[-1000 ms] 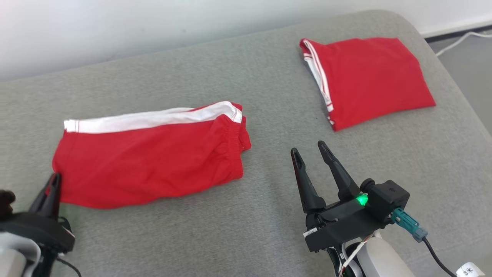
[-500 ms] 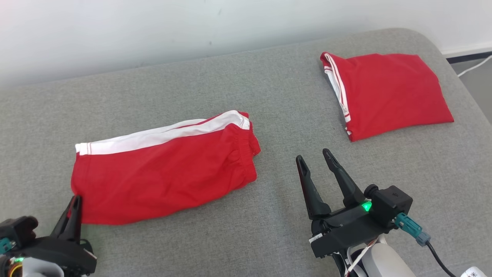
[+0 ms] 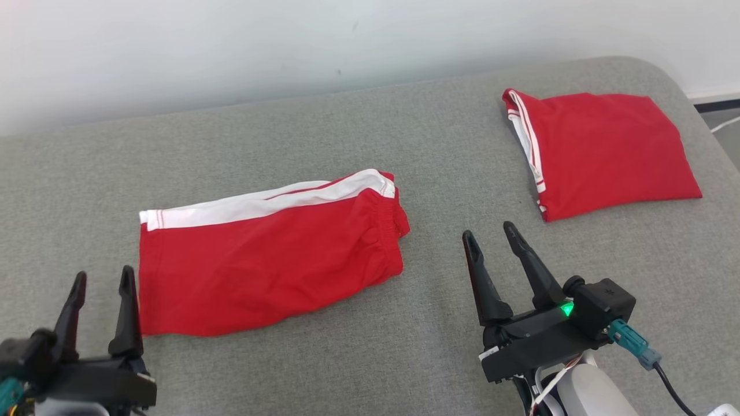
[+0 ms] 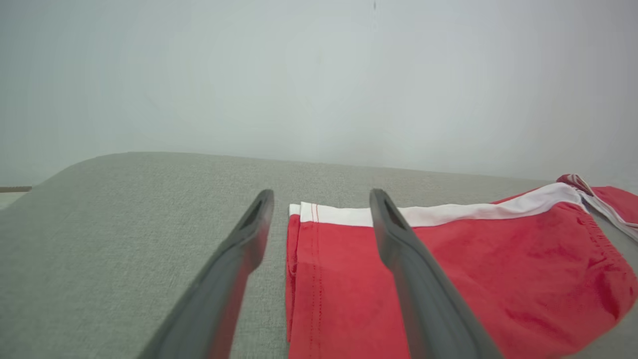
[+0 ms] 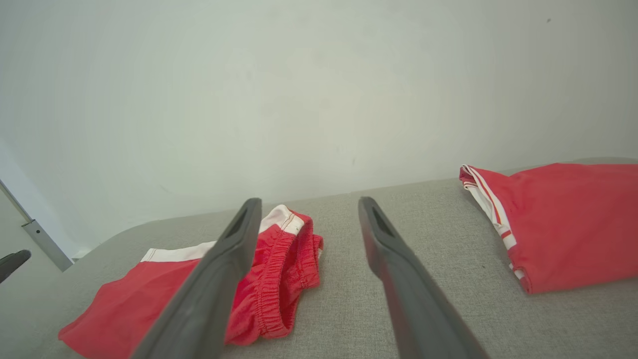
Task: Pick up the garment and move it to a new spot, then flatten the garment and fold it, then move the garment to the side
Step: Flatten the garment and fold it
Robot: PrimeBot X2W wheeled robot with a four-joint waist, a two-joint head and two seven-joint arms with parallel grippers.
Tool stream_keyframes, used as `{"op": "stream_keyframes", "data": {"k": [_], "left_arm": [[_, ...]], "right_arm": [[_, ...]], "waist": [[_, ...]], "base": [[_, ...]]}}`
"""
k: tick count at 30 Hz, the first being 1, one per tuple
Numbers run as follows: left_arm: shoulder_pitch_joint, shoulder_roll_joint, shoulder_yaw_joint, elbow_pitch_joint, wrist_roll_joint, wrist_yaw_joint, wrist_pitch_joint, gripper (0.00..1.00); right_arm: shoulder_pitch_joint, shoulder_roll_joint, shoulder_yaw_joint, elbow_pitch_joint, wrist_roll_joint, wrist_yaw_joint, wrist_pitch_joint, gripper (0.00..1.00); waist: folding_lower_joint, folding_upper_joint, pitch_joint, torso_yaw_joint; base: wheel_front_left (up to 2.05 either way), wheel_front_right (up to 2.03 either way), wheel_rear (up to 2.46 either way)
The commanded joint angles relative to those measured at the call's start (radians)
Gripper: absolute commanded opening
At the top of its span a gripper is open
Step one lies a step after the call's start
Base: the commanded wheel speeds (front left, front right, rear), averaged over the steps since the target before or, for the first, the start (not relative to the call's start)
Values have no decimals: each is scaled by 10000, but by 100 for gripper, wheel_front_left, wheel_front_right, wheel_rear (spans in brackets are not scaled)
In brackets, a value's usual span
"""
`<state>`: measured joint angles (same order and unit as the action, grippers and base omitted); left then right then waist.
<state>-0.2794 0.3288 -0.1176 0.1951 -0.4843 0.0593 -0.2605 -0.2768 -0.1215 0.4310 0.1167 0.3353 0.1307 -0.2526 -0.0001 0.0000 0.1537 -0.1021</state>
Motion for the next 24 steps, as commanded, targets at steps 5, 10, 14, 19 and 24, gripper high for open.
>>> {"op": "stream_keyframes", "data": {"k": [5, 10, 14, 19, 24], "left_arm": [[892, -539, 969, -1014, 1132, 106, -32, 100], [1528, -1039, 1638, -1695, 1890, 76, -33, 100], [2111, -1470, 2106, -2202, 2279, 82, -33, 100], [2805, -1849, 2483, -2684, 2860, 144, -33, 100], [3291, -1904, 2621, -2628, 3299, -74, -33, 100]], "right_arm": [[201, 42, -329, 29, -311, 0, -87, 100], [401, 90, -608, 92, -660, 0, -116, 100], [614, 125, -785, 169, -817, 0, -128, 100], [973, 176, -1055, 239, -814, 0, -139, 100], [1291, 255, -1263, 239, -856, 0, -133, 100]], "waist": [[1, 0, -218, 189], [1, 0, -455, 344], [1, 0, -716, 430], [1, 0, -1055, 581], [1, 0, -1248, 747]], "base": [[0, 0, 0], [0, 0, 0], [0, 0, 0], [0, 0, 0], [0, 0, 0]]}}
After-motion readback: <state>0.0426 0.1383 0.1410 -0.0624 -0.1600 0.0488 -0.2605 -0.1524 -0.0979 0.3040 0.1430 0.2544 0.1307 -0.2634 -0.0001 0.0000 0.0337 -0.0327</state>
